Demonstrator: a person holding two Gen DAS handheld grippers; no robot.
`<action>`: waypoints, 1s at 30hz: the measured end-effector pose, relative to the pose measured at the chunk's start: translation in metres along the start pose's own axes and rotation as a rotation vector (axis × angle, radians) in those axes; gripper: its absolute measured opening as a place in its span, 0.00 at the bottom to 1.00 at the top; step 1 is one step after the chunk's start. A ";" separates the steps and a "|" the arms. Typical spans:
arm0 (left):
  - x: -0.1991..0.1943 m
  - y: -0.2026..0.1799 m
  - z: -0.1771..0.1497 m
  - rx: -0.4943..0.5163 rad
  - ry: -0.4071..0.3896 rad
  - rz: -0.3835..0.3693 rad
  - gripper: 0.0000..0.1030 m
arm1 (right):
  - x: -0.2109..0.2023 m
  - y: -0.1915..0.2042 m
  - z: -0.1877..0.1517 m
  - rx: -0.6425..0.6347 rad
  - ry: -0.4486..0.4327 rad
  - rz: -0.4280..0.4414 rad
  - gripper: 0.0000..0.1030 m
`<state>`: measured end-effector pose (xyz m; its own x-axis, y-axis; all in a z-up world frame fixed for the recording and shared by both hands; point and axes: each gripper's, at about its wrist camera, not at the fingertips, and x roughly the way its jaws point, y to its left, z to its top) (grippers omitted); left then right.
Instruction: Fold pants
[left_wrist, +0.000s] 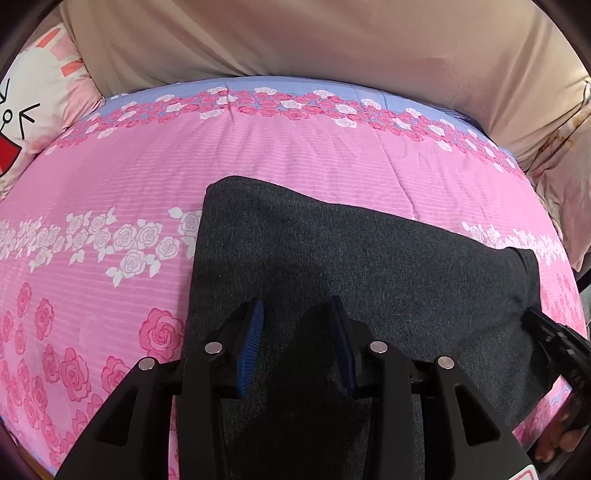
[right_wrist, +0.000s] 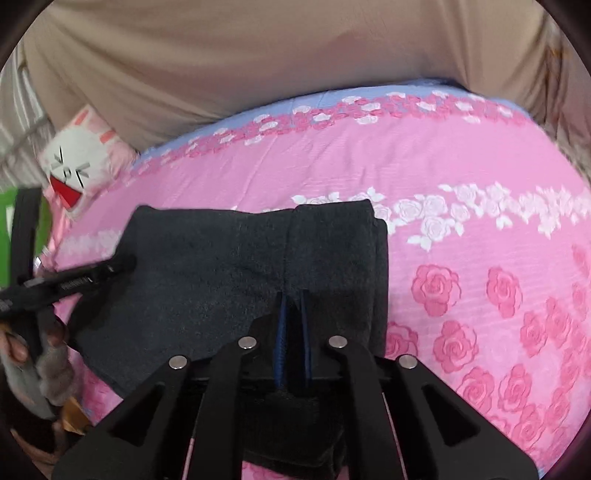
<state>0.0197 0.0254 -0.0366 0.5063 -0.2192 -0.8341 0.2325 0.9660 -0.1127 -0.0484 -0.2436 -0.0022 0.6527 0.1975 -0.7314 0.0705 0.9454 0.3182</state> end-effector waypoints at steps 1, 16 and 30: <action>-0.003 0.000 -0.001 0.002 0.001 -0.003 0.35 | -0.008 0.001 0.000 0.000 -0.011 0.005 0.07; -0.082 -0.083 -0.063 0.329 -0.136 -0.207 0.85 | -0.046 0.002 -0.032 -0.016 0.007 0.055 0.12; -0.036 -0.124 0.001 0.236 -0.049 -0.345 0.05 | -0.066 -0.003 0.014 0.043 -0.114 0.262 0.20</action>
<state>-0.0263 -0.0871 0.0080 0.4029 -0.5366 -0.7414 0.5764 0.7780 -0.2498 -0.0815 -0.2632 0.0534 0.7331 0.4006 -0.5495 -0.0809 0.8537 0.5144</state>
